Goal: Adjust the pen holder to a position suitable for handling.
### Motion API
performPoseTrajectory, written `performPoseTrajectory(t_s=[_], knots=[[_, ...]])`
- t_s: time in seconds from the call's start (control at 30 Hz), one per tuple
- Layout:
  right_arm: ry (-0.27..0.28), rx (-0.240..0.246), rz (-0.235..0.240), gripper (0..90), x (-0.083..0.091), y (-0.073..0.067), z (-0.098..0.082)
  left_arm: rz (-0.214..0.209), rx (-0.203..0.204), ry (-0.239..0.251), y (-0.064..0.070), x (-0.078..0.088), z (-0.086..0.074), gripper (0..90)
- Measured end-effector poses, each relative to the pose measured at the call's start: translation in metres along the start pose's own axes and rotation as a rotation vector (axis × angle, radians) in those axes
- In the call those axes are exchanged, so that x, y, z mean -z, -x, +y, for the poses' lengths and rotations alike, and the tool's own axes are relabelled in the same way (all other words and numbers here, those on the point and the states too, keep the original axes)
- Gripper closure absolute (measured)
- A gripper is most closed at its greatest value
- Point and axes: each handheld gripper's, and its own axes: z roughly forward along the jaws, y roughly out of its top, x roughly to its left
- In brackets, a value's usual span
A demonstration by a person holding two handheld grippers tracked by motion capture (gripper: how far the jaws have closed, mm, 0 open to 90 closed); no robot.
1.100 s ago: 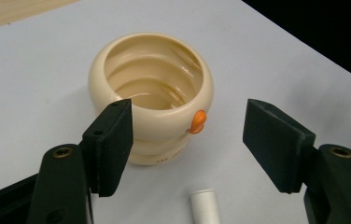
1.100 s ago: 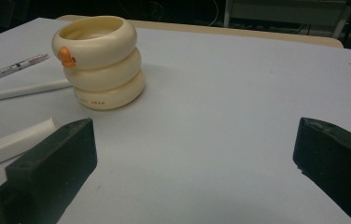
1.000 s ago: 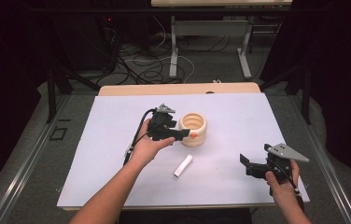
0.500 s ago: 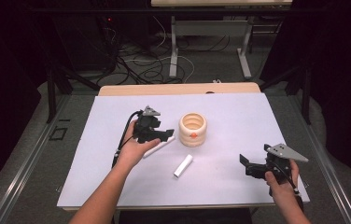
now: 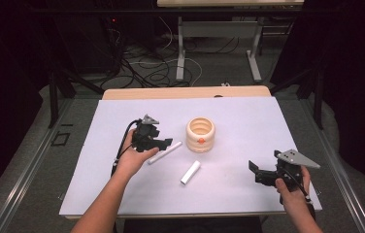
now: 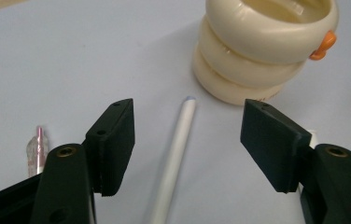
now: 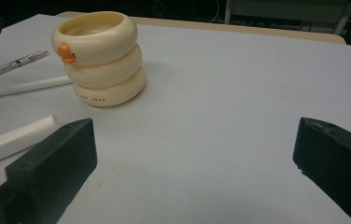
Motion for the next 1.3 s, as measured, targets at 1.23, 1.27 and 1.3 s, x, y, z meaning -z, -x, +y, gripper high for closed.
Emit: performPoseTrajectory(t_s=[1.23, 1.27, 1.3], knots=[[0.009, 0.004, 0.005, 0.0, -0.003, 0.003, 0.001, 0.065, -0.115, -0.226, -0.008, -0.016, -0.020, 59.2], [0.002, 0.001, 0.009, 0.0, -0.003, 0.002, 0.001, 0.059, -0.122, -0.224, -0.008, -0.017, -0.019, 59.4], [0.003, 0.006, 0.008, 0.0, -0.003, 0.002, 0.001, 0.059, -0.124, -0.232, -0.008, -0.017, -0.017, 59.6]])
